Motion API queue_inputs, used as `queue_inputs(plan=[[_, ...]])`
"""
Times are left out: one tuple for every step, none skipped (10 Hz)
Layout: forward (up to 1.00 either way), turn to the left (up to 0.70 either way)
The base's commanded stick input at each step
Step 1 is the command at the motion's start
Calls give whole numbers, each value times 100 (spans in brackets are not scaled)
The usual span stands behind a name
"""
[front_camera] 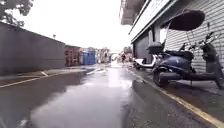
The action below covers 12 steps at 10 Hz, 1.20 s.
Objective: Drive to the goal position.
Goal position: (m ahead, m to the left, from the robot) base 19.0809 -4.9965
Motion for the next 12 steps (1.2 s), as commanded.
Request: queue_inputs(plan=[[69, -10], [69, -3], [69, 1], [45, 3], [45, 3], [45, 3], [45, 3], [45, 3], [45, 3], [31, 2], [3, 1], [3, 1]])
